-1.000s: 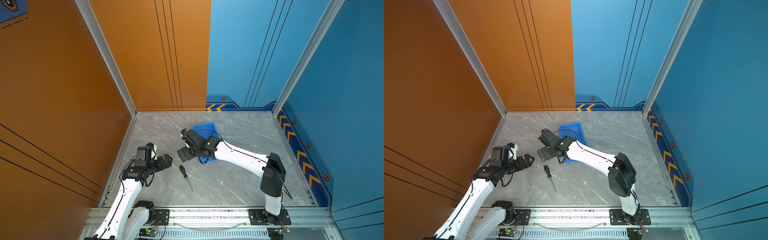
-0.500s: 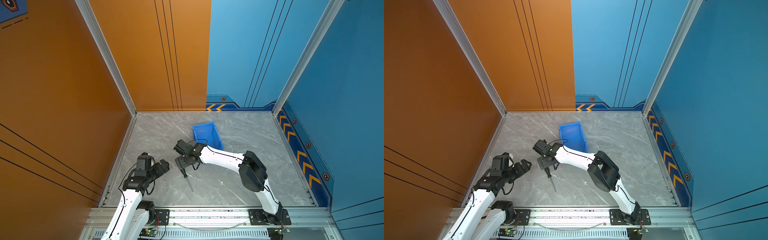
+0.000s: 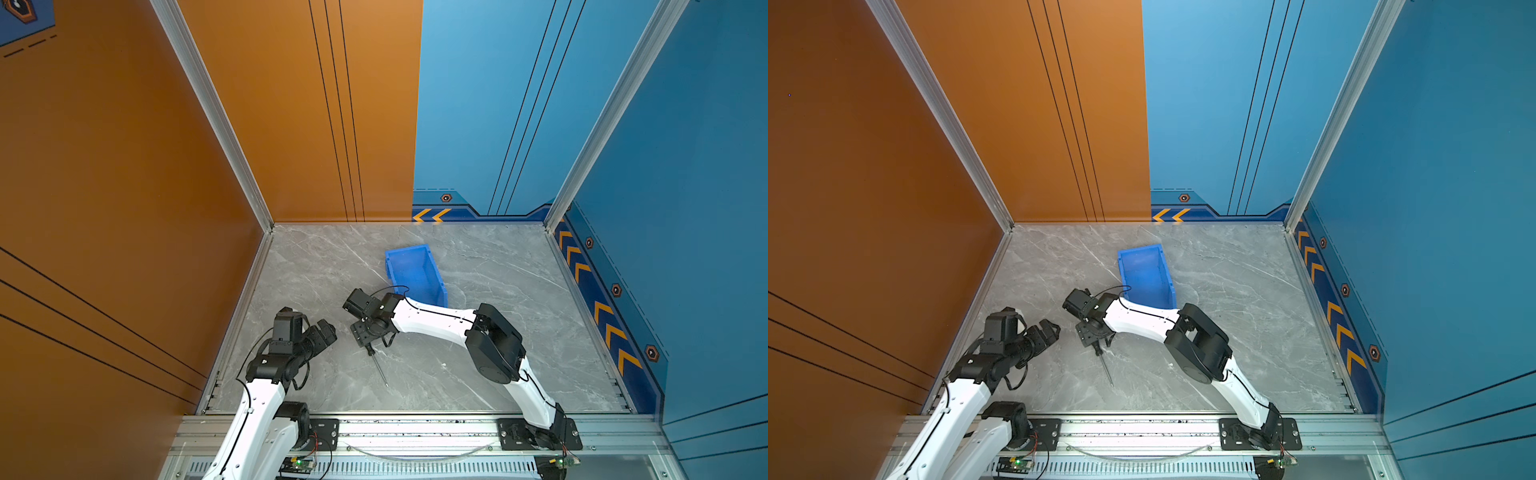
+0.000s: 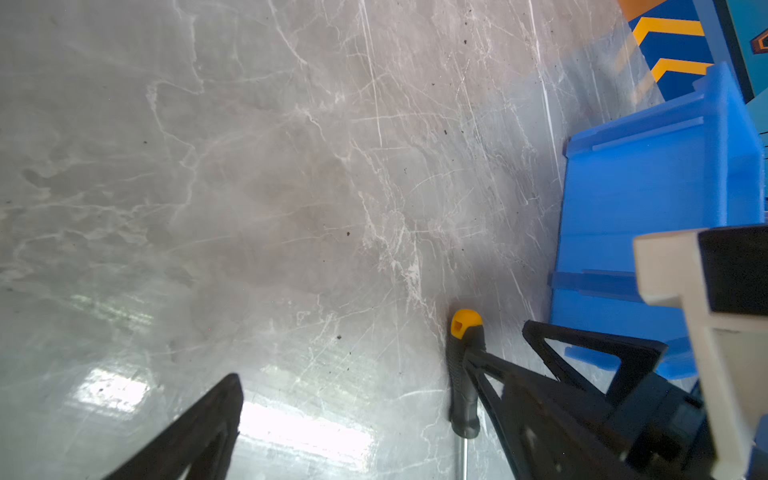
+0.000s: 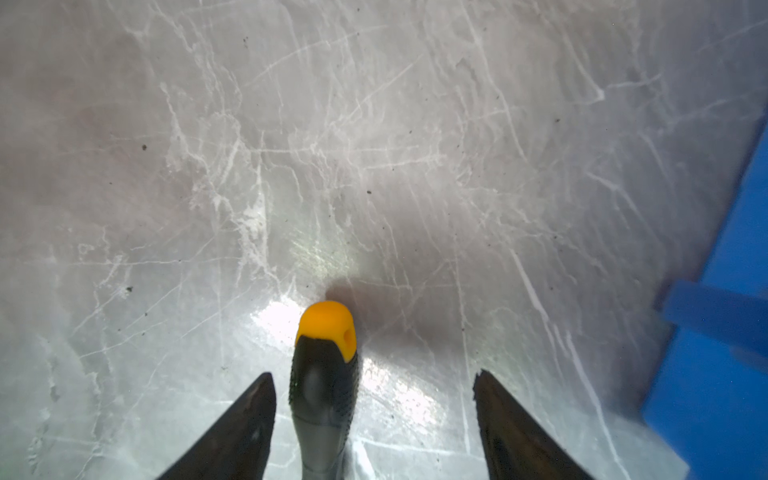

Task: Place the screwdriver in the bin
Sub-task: 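Lower the right gripper and close it on the yellow-capped screwdriver handle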

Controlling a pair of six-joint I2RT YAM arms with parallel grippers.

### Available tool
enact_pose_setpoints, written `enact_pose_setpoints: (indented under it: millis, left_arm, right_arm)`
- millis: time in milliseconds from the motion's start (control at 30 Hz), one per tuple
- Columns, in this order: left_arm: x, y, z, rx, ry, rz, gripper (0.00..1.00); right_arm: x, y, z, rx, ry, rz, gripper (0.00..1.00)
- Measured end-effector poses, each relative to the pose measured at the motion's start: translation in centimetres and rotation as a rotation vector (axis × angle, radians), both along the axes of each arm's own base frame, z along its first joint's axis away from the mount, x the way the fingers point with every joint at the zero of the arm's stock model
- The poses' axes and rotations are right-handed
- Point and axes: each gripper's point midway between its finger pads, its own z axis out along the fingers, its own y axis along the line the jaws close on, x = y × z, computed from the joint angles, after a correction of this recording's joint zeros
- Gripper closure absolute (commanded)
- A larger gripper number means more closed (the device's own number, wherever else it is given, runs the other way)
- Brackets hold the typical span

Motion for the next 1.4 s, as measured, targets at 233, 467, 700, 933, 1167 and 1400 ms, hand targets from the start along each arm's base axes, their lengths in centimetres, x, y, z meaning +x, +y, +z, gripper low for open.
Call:
enact_pose_setpoints:
  millis: [233,467,700,933,1167,1400]
  left_arm:
    - [0.0,0.2,0.1,0.006,-0.008,0.008,0.02]
    - [0.1,0.2,0.4,0.007,-0.021,0.009,0.02]
    - [0.1,0.2,0.3,0.007,-0.022,0.009,0.02]
    - [0.2,0.2,0.7,0.006,-0.041,0.009,0.02]
    - [0.3,0.4,0.8,0.006,-0.056,0.015,0.02]
    - [0.6,0.4,0.6,0.011,-0.07,0.009,0.02]
  right_arm:
    - [-0.5,0.2,-1.9,-0.022,0.033,0.016,0.4]
    - [-0.6,0.4,-1.9,-0.018,0.038,0.034,0.58]
    - [-0.9,0.5,-1.9,-0.01,0.053,0.043,0.74]
    - [-1.0,0.6,-1.9,-0.008,0.056,0.044,0.86]
    - [-1.0,0.7,-1.0,0.01,0.052,0.039,0.91]
    - [-0.7,0.9,5.2,0.119,-0.01,0.036,0.95]
